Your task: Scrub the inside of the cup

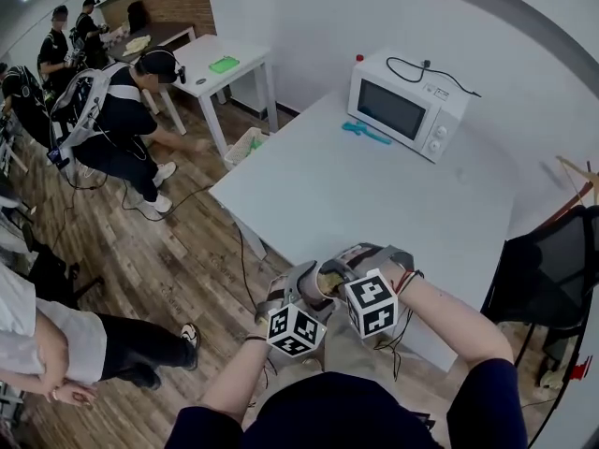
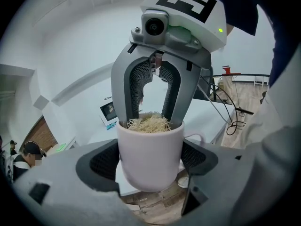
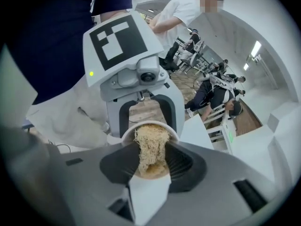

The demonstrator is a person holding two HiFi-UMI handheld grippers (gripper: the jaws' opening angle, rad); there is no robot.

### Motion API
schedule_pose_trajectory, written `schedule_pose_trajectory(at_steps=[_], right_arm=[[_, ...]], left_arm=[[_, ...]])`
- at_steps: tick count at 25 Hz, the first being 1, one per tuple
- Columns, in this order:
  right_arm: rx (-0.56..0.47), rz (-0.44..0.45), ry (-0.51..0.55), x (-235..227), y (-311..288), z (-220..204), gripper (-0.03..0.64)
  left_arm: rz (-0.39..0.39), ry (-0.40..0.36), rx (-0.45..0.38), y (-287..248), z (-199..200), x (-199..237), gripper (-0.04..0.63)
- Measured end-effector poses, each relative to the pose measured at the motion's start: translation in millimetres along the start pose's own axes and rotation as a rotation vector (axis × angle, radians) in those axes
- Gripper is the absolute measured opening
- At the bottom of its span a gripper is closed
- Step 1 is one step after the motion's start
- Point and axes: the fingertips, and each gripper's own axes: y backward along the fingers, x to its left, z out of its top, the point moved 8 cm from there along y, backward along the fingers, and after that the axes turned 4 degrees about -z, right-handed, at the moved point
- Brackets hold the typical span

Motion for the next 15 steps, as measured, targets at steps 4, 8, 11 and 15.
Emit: schedule_pose_trajectory(at_steps=[4,8,11,15], right_arm=[[-0.004,-0.011,-0.135,-5.4,3.5,-8.7,0.161],[-0.023,-0.028,-0.282,-14.2,12.5,-23.1,0.161],[-0.042,-0.048,-0.380,-20.1,20.8,-36.4,0.161],[-0.070,-0.087,-0.490,-27.1,32.9,-54.4,0.161]], left_arm=[[-0.009,0.014,-0.016,-7.9,-0.4,3.7,0.397],[-0.012,0.047,-0.028,-18.5,-2.3,10.5,0.397],[-0.020,0.051,-0.027,-29.2,-3.7,16.1,0.397],[-0.025,0.090,-0.037,-43.4,-5.5,23.4,0.397]])
